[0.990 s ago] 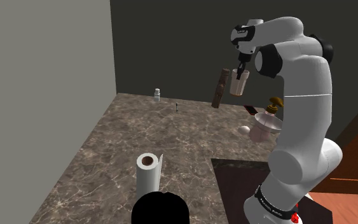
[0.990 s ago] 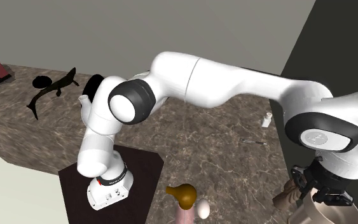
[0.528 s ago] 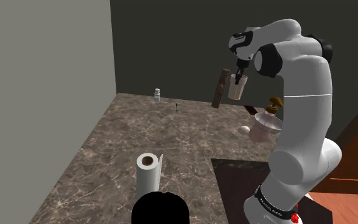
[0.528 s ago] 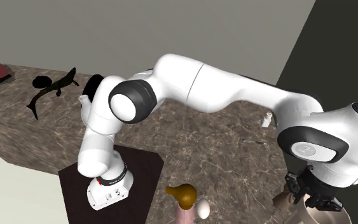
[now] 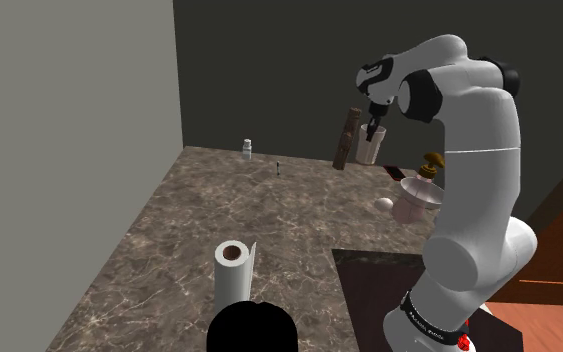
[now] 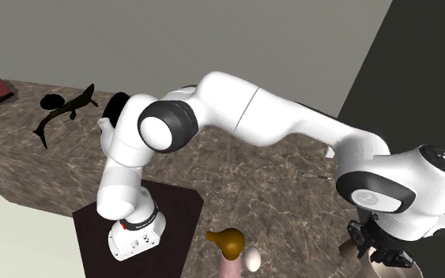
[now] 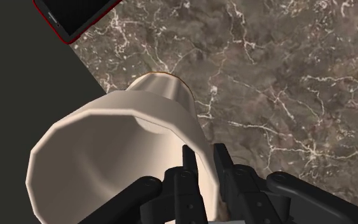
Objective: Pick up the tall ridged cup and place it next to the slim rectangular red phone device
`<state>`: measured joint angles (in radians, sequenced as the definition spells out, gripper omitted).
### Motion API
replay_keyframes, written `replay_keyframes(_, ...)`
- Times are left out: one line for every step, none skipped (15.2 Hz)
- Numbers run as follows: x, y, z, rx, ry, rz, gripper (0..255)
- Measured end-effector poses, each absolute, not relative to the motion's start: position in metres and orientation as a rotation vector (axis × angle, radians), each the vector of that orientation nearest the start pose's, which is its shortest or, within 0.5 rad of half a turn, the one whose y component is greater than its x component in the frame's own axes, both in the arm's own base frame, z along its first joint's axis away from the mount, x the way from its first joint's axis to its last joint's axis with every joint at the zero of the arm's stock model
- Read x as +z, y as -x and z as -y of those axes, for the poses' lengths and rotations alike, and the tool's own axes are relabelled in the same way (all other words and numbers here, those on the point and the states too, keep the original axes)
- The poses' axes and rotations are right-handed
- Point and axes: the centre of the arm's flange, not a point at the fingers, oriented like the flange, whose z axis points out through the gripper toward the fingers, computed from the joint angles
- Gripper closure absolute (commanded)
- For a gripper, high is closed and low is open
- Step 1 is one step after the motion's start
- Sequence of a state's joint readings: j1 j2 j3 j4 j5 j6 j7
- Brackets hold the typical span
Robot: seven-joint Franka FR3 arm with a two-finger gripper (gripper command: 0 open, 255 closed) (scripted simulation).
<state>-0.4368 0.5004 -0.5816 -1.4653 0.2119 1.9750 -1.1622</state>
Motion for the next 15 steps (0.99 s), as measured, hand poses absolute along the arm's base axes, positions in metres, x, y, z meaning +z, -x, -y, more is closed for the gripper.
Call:
replay_keyframes(0.430, -0.432, 0.545, 0.026, 3.245, 0.225, 255)
replay_keyframes(0.425, -0.432, 0.544, 0.026, 3.245, 0.225, 255)
replay_keyframes(0.419, -0.432, 0.545, 0.025, 3.245, 0.225, 255)
replay_keyframes(0.414, -0.433, 0.545, 0.025, 3.246, 0.225, 255)
replay_keyframes(0.408, -0.433, 0.546, 0.025, 3.246, 0.225, 255)
replay_keyframes(0.404, -0.433, 0.546, 0.026, 3.245, 0.225, 255)
replay_keyframes(0.397, -0.431, 0.544, 0.026, 3.245, 0.225, 255)
replay_keyframes(0.394, -0.432, 0.545, 0.026, 3.245, 0.225, 255)
replay_keyframes(0.392, -0.433, 0.545, 0.026, 3.245, 0.225, 255)
replay_keyframes(0.391, -0.433, 0.545, 0.026, 3.246, 0.225, 255)
replay_keyframes(0.391, -0.433, 0.545, 0.025, 3.246, 0.225, 255)
replay_keyframes(0.391, -0.433, 0.545, 0.025, 3.246, 0.225, 255)
replay_keyframes(0.391, -0.433, 0.545, 0.025, 3.246, 0.225, 255)
replay_keyframes(0.391, -0.433, 0.545, 0.025, 3.246, 0.225, 255)
replay_keyframes(0.391, -0.433, 0.545, 0.025, 3.246, 0.225, 0)
